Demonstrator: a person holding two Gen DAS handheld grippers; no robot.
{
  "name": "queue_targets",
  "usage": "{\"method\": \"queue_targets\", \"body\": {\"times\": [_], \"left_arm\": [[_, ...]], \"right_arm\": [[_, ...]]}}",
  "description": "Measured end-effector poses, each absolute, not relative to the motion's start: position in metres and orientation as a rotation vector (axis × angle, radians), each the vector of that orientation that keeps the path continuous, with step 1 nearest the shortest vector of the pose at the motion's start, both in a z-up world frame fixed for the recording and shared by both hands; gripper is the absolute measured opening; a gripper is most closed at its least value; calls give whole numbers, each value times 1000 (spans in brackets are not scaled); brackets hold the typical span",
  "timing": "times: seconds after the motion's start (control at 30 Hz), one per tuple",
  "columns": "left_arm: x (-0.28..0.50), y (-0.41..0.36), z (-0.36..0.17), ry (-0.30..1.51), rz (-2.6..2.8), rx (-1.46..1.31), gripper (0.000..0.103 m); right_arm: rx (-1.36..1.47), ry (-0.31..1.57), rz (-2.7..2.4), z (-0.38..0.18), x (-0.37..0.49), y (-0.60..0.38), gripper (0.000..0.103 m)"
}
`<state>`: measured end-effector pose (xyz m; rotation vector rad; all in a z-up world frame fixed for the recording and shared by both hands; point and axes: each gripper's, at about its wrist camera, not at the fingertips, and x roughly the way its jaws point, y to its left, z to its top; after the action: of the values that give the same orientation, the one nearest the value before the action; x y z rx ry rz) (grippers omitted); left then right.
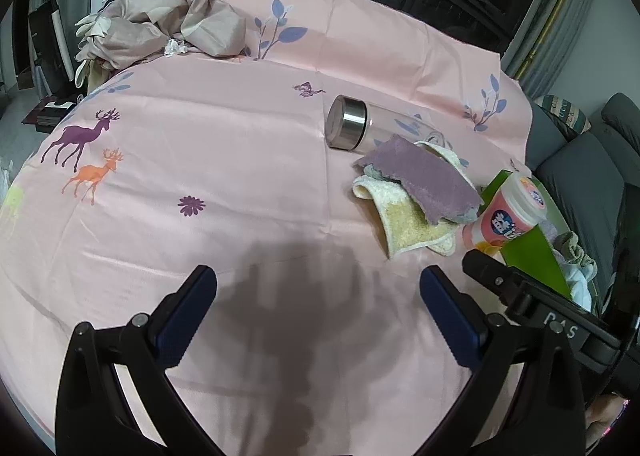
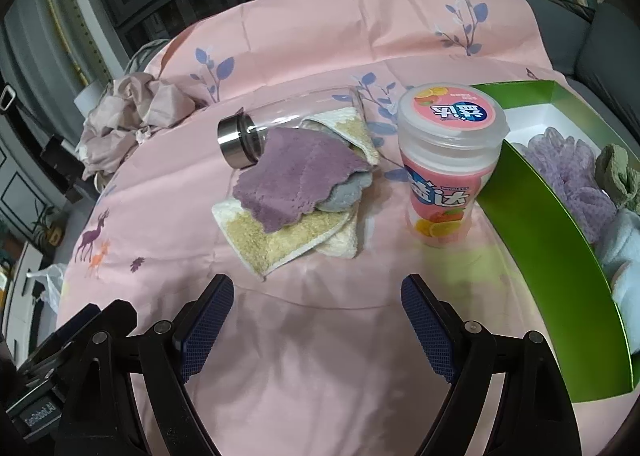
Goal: Organize soft objects
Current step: 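Move the right gripper back toward the mauve washcloth on the cream towel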
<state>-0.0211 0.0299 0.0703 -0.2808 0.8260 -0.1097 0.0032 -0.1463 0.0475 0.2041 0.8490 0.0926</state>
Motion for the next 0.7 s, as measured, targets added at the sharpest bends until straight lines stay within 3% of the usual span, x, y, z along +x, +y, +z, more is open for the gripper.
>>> {"method": "queue_targets", "body": {"times": [0.7], "left_arm": [[-20, 30, 68, 845, -108, -279, 101]], "right_arm": [[216, 828, 86, 48, 2, -152, 87]]}}
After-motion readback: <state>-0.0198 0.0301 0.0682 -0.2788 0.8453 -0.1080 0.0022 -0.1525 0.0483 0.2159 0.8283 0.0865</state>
